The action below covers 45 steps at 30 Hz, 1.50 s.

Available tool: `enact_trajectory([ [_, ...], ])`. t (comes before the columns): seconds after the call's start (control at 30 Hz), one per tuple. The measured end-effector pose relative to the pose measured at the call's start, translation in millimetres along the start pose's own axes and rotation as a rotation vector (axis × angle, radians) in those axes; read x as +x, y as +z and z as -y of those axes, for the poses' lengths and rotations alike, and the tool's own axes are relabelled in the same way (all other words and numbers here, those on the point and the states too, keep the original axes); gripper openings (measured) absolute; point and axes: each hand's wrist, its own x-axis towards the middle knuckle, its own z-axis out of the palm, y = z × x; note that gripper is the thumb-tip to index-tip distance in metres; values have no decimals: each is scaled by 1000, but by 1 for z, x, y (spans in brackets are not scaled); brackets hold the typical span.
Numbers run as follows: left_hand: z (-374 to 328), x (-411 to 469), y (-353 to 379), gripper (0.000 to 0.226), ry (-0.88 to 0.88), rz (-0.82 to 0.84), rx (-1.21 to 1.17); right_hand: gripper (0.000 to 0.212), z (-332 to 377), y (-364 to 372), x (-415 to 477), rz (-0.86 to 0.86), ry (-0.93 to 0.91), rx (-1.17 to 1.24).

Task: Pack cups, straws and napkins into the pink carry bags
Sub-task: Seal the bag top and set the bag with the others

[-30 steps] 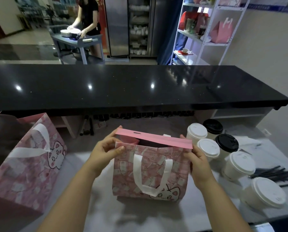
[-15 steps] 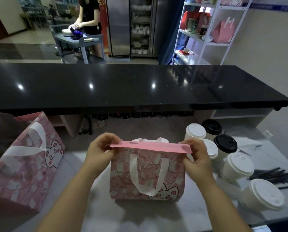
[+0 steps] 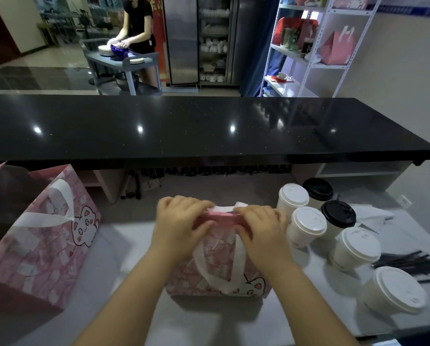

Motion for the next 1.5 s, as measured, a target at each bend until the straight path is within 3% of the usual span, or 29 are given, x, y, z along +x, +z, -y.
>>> enact_trajectory([
  [0.13,-25,7,14,16,31,81,40,13,12,8,4,19,34,-67],
  [0.43,-26,1,17,11,4,40,46,16,5,5,10,52,-36,-63],
  [0.57,0,-9,3,11,-161,53,32,9,-14,-6,7,113,82,-18],
  [0.73,4,-8,2,5,-192,61,40,14,-14,-6,12,98,25,-10],
  [0.97,41,-15,-13,20,-285,94,-43,15,-41,-13,8,52,125,96],
  [1.1,48,-11,-11,23,-298,24,-59,18,-42,-12,16,29,86,133],
  [1.27,62,-15,-8,24,-402,6,-173,19,-61,-9,26,150,358,310],
  [1.43,72,-15,-2,26,-527,-44,-200,27,-69,1,26,93,368,381],
  [1.5,66,-21,2,30,-621,-120,-379,27,-68,8,19,38,429,519],
])
